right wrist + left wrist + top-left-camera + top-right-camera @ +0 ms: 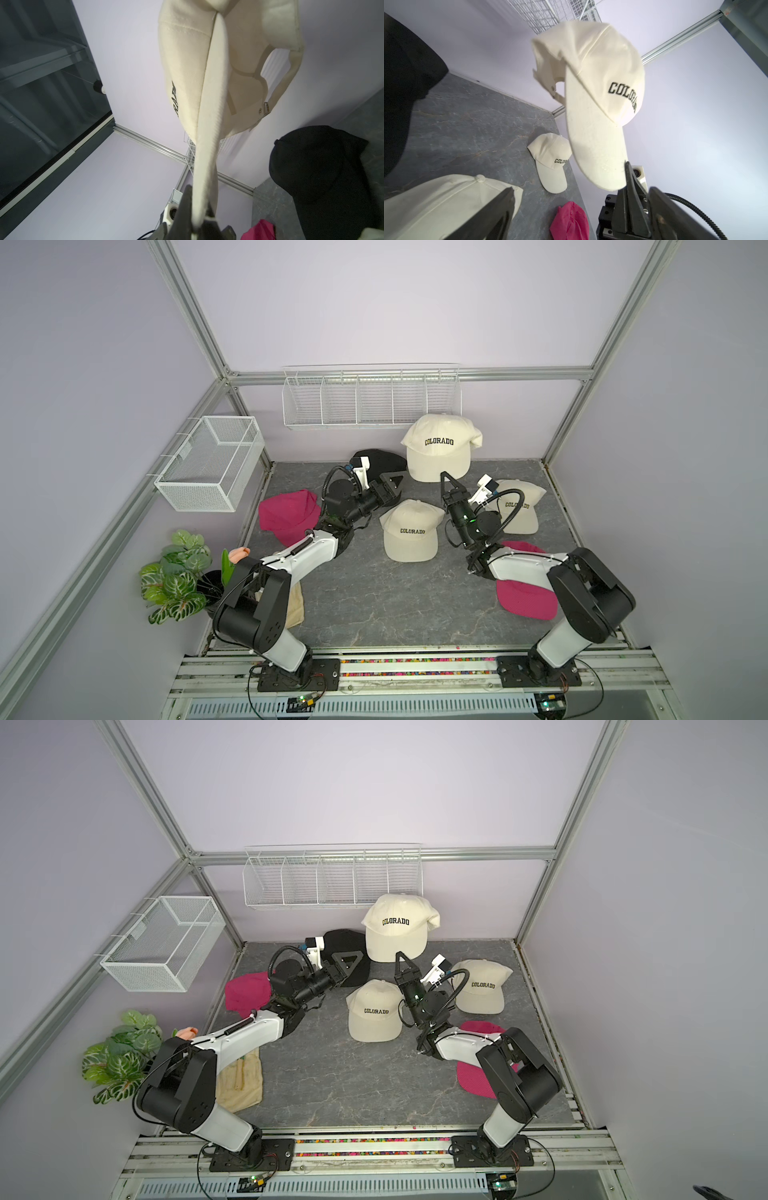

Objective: Stack the baseball caps by color
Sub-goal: Place the baseball cap on the baseball cap.

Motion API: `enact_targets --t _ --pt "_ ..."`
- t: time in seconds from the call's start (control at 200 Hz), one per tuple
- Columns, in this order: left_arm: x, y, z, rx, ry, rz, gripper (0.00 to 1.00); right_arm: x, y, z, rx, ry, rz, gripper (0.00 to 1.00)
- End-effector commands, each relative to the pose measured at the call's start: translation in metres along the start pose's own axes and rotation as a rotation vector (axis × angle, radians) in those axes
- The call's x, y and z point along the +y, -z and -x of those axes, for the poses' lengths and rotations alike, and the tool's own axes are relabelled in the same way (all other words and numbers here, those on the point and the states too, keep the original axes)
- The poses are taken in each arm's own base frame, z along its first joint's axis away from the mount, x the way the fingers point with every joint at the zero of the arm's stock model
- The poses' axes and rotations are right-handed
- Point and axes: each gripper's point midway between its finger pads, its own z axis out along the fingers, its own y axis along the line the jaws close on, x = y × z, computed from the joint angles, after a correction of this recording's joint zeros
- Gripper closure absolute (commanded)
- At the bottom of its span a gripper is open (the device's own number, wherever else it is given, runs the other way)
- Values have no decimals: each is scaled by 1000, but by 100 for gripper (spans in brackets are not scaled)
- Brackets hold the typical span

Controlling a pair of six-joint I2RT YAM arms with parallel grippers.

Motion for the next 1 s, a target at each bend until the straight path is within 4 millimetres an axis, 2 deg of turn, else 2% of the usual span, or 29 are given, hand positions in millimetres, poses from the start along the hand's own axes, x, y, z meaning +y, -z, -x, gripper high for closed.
enact_targets --t 0.0,0.125,0.205,0.325,0.385,0.48,0.57,0.685,0.805,0.845,0.945,0.995 --pt "-42 -6 0 14 -13 -155 0 20 1 -3 19 1 91 93" --pt "-62 -10 -1 25 -39 -225 0 26 -1 -12 50 -4 110 92" --pt "-62 -17 -2 37 -39 -230 1 28 -2 -15 61 -5 116 91" --pt "-60 -24 6 6 -54 -234 8 26 -1 -19 82 -11 115 91" --pt "-60 -30 7 15 -46 -246 15 24 0 -20 89 -10 112 90" --pt "-69 -38 10 32 -16 -315 31 22 0 -22 98 -4 109 91" --pt "-72 -44 14 27 14 -367 36 21 0 -25 112 -3 110 91" --pt "-74 -48 14 42 24 -420 58 16 0 -27 117 -3 100 90" --pt "-62 -49 15 54 9 -401 86 11 2 -24 105 29 86 85" --pt "-53 -47 16 51 3 -374 100 9 3 -22 100 57 78 82" --pt "-28 -40 20 47 -43 -271 100 -7 7 -16 104 161 -11 75" --pt "-16 -35 21 55 -88 -210 100 -14 11 -13 112 236 -58 65"
